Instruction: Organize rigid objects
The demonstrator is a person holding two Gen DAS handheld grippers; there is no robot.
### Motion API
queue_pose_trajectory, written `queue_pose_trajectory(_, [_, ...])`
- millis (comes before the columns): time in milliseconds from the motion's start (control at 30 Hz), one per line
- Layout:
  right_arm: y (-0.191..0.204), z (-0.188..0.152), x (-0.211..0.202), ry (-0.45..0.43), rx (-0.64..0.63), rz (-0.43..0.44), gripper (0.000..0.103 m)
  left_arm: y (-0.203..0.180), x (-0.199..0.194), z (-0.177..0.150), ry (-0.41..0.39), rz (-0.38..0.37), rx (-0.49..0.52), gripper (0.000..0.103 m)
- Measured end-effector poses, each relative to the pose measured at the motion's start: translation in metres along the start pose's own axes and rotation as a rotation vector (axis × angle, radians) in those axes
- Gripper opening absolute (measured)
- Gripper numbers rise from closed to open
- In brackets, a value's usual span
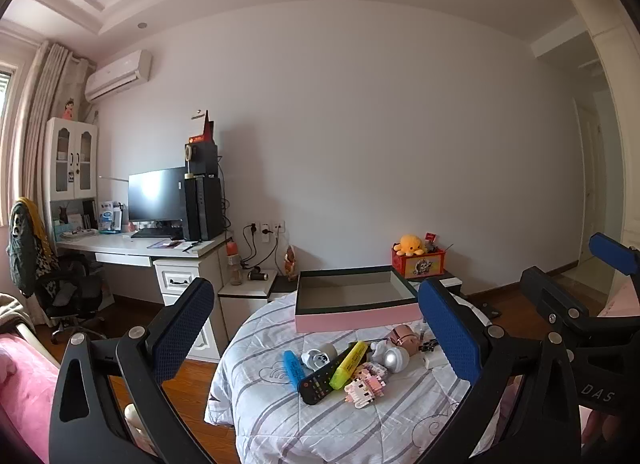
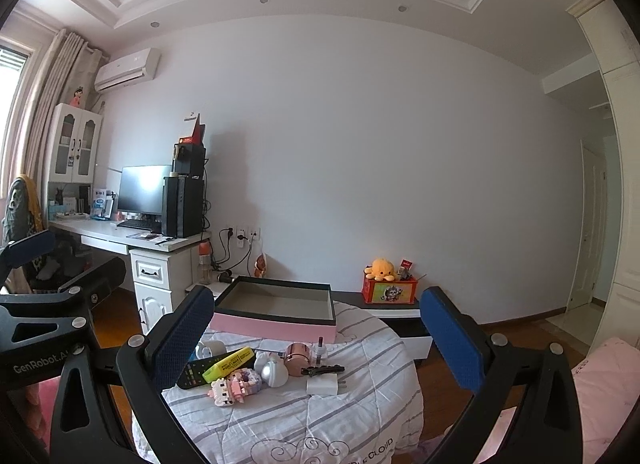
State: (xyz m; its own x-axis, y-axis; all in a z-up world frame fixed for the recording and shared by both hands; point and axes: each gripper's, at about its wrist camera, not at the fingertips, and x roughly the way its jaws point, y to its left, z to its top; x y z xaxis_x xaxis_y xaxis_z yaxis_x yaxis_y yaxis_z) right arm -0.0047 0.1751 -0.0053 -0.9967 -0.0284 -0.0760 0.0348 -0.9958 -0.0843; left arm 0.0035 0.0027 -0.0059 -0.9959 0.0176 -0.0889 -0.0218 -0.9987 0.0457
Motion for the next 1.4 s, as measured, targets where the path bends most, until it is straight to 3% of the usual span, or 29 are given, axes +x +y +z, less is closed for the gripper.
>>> queue_pose_trajectory(1400, [0.012,0.000,-0.001,0.009,-0.012,0.027,0.103,0.009,-0.003,0.002,0.003,0.034,0.005,0.103])
